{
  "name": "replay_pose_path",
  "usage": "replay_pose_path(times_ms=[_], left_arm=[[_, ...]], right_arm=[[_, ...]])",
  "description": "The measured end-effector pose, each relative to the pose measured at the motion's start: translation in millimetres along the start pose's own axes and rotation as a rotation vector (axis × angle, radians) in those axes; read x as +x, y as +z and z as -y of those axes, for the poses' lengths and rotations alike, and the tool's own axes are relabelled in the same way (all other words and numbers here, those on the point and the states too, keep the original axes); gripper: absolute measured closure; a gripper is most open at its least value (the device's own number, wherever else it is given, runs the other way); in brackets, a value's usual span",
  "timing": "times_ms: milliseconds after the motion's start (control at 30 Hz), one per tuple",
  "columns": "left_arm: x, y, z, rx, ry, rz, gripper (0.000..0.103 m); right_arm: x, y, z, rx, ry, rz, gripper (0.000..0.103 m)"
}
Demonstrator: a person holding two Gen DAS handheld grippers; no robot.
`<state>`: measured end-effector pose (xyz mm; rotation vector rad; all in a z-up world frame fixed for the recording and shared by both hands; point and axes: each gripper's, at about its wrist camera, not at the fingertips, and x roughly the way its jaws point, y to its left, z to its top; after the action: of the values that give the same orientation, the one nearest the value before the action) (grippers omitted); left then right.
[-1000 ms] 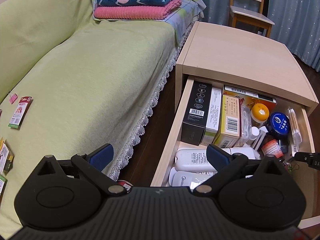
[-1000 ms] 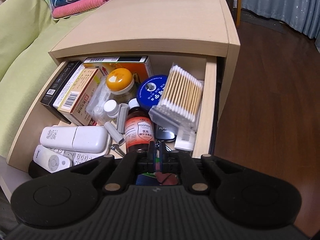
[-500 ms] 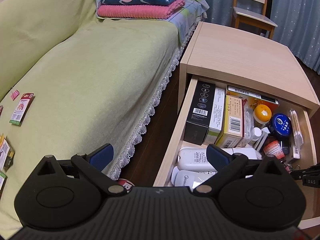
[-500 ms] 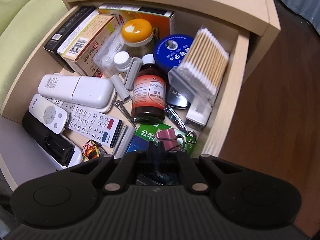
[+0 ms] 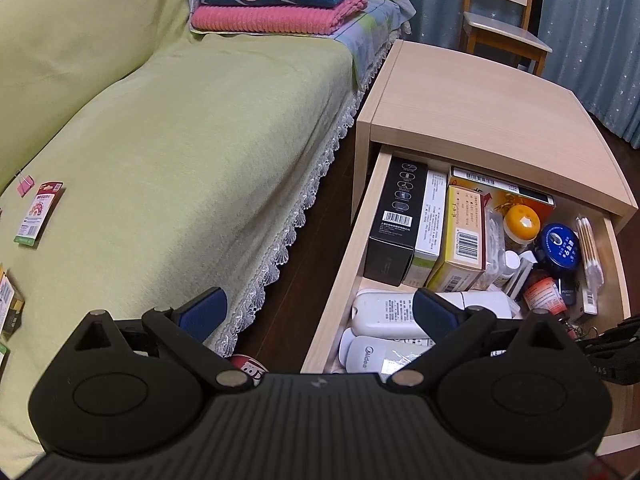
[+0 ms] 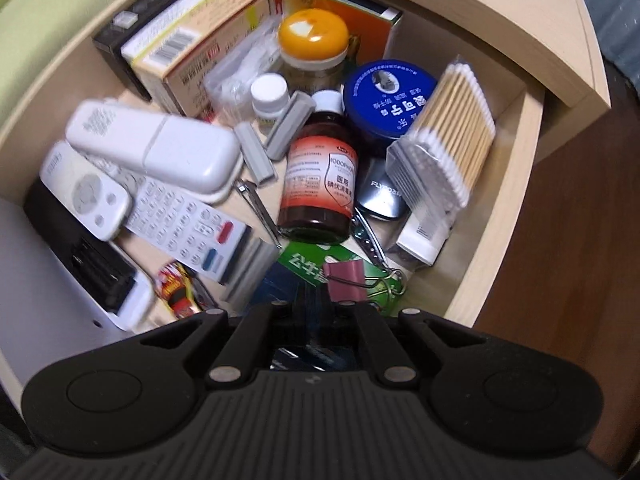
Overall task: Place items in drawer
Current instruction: 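Lower the pink binder clip into the drawer and open the right gripper, then withdraw the right gripper while the left gripper moves to the drawer front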
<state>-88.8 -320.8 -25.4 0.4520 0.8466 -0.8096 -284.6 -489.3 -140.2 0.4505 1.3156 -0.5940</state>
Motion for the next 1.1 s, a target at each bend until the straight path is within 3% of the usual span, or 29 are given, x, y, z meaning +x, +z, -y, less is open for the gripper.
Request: replay_pose_path(times_ms=[200, 333, 567, 633, 700, 933, 1100], left_arm=[[2, -1, -1, 0.000, -0.004, -0.005, 0.003], [2, -1, -3, -0.002, -0.005, -0.007, 0.003], [3, -1, -5, -0.029, -0.035, -0.032, 0.003], [3, -1, -4, -0.025, -0.040, -0.038, 0.003], [2, -2, -1, 0.002, -0.025, -0.031, 0.003], [-12, -2, -5, 0.014, -0.048, 0.009, 0.003], [-24, -5, -24, 0.029, -0.078, 0.074, 0.003]], right_arm=[[8, 5, -8, -0.090, -0.101, -0.017, 0.103], [8, 4, -9, -0.088, -0.108, -0.004, 0.103], [-20, -8, 0, -0.007, -0.092, 0.122, 0.097], [-32, -12, 5, 0.033, -0.073, 0.166, 0.092], [-45, -15, 7, 0.074, -0.067, 0.220, 0.074], [-81, -30, 17, 0.196, -0.019, 0.394, 0.067], [-104, -51, 26, 0.208, -0.007, 0.472, 0.048]])
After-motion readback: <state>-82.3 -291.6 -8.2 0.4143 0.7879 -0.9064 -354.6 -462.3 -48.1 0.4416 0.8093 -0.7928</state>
